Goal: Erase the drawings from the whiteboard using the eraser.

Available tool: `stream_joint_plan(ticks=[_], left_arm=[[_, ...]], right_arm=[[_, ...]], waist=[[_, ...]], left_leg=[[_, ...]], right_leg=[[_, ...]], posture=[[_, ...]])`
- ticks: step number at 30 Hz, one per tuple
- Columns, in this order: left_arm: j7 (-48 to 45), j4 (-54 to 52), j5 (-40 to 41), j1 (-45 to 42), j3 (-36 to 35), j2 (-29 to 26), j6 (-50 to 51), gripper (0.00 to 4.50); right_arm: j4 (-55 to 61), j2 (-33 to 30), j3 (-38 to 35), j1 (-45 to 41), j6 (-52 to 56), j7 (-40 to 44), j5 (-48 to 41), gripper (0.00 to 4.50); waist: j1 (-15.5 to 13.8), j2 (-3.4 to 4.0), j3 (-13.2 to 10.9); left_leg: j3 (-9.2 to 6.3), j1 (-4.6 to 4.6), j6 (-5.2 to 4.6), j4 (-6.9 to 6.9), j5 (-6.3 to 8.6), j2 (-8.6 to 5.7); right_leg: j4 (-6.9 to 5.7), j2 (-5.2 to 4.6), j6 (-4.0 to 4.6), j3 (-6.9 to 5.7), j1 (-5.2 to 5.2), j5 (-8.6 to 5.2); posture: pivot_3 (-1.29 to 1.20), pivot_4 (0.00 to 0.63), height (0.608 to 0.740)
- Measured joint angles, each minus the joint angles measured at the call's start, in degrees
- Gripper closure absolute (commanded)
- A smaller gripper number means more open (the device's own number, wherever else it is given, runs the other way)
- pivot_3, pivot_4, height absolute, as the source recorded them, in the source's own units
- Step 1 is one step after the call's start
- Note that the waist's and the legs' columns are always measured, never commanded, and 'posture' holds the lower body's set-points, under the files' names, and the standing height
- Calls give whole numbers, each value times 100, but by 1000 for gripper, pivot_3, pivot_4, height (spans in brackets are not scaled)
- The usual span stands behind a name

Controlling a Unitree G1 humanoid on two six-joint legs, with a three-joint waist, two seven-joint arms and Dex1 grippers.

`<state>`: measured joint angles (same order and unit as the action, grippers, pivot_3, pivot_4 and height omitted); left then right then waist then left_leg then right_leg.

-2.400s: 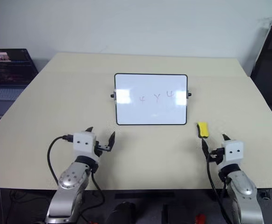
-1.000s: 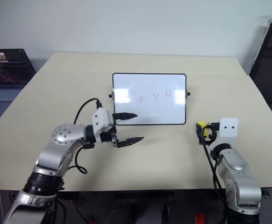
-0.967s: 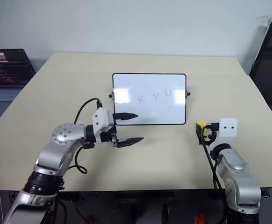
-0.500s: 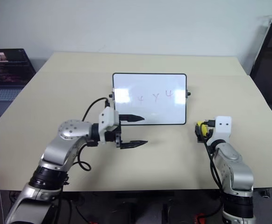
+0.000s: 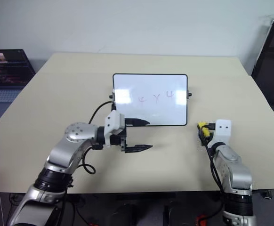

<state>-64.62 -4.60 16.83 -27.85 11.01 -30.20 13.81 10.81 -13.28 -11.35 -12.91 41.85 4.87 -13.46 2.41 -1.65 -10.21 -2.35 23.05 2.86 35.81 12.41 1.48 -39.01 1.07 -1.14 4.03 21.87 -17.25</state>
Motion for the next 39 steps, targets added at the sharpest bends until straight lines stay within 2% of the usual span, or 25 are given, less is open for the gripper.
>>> stream_joint_plan(ticks=[3,4,11,17,26,33,39], left_arm=[[6,-109,0,1,0,-24,83,0],[9,-151,0,6,0,-36,99,0],[239,-284,6,105,-30,-49,370,0],[1031,-298,-147,300,-348,-52,607,0],[1851,-453,-456,550,-479,-141,917,0],[2418,-487,-657,416,-557,-144,1278,0],[2687,-451,-740,32,-576,-122,1606,0]], right_arm=[[-50,2,17,-53,-23,-1,36,3326],[-58,2,18,-66,-23,0,51,3380],[-90,2,25,-99,-23,15,89,3380],[346,-174,157,8,-24,253,91,3381],[1587,-587,1049,458,131,774,99,3381],[1499,-807,1344,-681,97,1052,172,3381],[524,-778,1898,-1943,-325,1271,581,3381]], waist=[[0,0,0],[0,0,0],[0,0,0],[-4,1,0],[-7,0,-1],[17,-1,-1],[20,-2,-3]], left_leg=[[1,0,0,0,0,-1],[0,0,0,0,0,0],[0,0,0,0,0,1],[-3,1,0,0,0,3],[-4,0,0,3,0,3],[-7,-1,1,5,0,4],[-2,5,1,4,0,0]], right_leg=[[0,0,0,0,0,0],[0,0,0,0,0,0],[0,0,0,0,0,0],[0,-4,0,-1,1,0],[0,-6,-1,-1,0,0],[-1,-4,-4,-5,-1,2],[-1,-6,-4,-6,6,3]], posture=[[0,150,740],[0,150,740],[0,150,740],[0,150,740],[0,150,740],[0,150,740],[0,150,740]])
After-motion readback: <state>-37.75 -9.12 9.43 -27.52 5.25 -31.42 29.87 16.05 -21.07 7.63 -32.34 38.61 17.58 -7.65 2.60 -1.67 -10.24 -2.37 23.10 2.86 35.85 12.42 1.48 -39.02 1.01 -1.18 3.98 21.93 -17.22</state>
